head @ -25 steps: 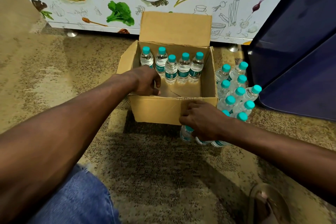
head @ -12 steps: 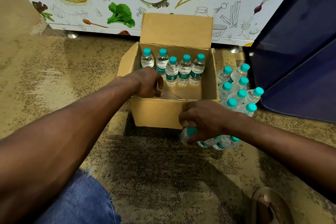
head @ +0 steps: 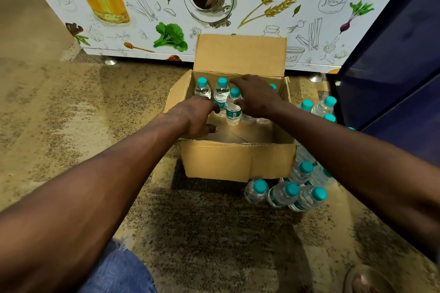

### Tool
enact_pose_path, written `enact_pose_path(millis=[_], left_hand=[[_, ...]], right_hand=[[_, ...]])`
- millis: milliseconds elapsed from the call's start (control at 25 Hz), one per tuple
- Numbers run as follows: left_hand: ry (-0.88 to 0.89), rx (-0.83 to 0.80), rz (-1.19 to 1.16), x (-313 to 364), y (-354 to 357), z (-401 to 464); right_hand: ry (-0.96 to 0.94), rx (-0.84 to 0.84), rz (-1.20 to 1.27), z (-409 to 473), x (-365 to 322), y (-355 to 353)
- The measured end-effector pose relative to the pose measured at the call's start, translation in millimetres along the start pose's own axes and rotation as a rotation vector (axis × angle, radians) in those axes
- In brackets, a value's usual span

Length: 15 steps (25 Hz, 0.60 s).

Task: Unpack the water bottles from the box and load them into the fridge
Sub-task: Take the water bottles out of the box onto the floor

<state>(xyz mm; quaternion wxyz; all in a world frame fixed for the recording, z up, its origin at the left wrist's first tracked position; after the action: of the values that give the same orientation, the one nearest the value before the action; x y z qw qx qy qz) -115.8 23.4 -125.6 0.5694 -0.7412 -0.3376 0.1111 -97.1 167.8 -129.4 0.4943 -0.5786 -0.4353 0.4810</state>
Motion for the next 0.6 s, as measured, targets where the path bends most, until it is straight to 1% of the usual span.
enact_pose_path(millis=[120,200,280,400,520,600], left_hand=[[0.001,0.000,0.016,-1.4,-2.6,-3.8],[0.004,-0.004,0.015,-3.0,-4.3,-6.2],[0.004,-0.006,-0.001,-4.6,-5.0,-9.5],[-0.015,-0.006,-0.019,-10.1,-5.1,-13.6],[-0.040,0.024,-0.006,-16.7,-8.9,-18.1],[-0.043,0.055,-0.061,-16.1,-12.9,-20.7]], right_hand=[[-0.019,-0.061,-0.205,13.4,-4.5,27.3],[-0.039,-0.020,-0.238,16.8,-6.0,31.1],[-0.047,0.027,-0.183,16.2,-7.0,28.4],[-0.051,0.025,-0.065,10.9,-6.3,20.3],[-0.079,0.066,0.056,3.2,-9.5,-8.8],[-0.111,0.092,0.078,-5.1,-15.8,-33.7]])
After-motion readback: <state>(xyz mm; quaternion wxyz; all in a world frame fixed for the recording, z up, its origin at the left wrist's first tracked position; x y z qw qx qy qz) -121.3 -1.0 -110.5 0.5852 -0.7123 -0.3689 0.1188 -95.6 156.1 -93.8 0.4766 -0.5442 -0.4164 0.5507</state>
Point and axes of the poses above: each hand's wrist, its own z-axis towards the middle knuckle, its own y-axis out of the palm, x = y × z, the point moved 8 cm from there along z, towards the middle knuckle, and after that the axes turned 5 degrees about -z, right-handed, at the moved point
